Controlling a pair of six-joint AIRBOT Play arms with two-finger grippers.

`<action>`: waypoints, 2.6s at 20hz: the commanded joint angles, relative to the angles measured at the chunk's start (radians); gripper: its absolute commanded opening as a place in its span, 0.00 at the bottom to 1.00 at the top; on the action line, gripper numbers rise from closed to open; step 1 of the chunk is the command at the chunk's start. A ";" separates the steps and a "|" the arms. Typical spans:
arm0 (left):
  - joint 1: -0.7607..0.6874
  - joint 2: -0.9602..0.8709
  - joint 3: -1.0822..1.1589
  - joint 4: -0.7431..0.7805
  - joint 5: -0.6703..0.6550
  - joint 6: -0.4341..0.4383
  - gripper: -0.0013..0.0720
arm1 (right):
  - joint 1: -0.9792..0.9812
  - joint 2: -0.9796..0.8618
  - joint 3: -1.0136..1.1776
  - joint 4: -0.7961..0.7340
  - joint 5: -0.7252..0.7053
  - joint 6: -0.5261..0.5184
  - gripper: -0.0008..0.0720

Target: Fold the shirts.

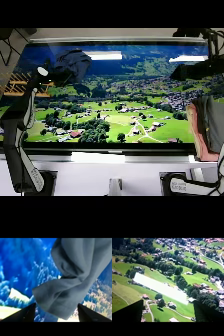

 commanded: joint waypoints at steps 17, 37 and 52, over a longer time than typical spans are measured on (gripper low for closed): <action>-0.151 0.522 0.002 -0.132 0.084 0.570 0.07 | 0.001 0.026 0.006 0.169 -0.076 -0.174 0.91; -0.564 0.675 -0.323 0.541 -0.429 0.173 1.00 | -0.001 0.323 -0.014 -0.122 0.247 -0.095 0.91; -0.165 0.560 -0.855 -0.040 -0.240 0.136 1.00 | 0.000 0.118 -0.437 -0.005 0.062 -0.138 0.91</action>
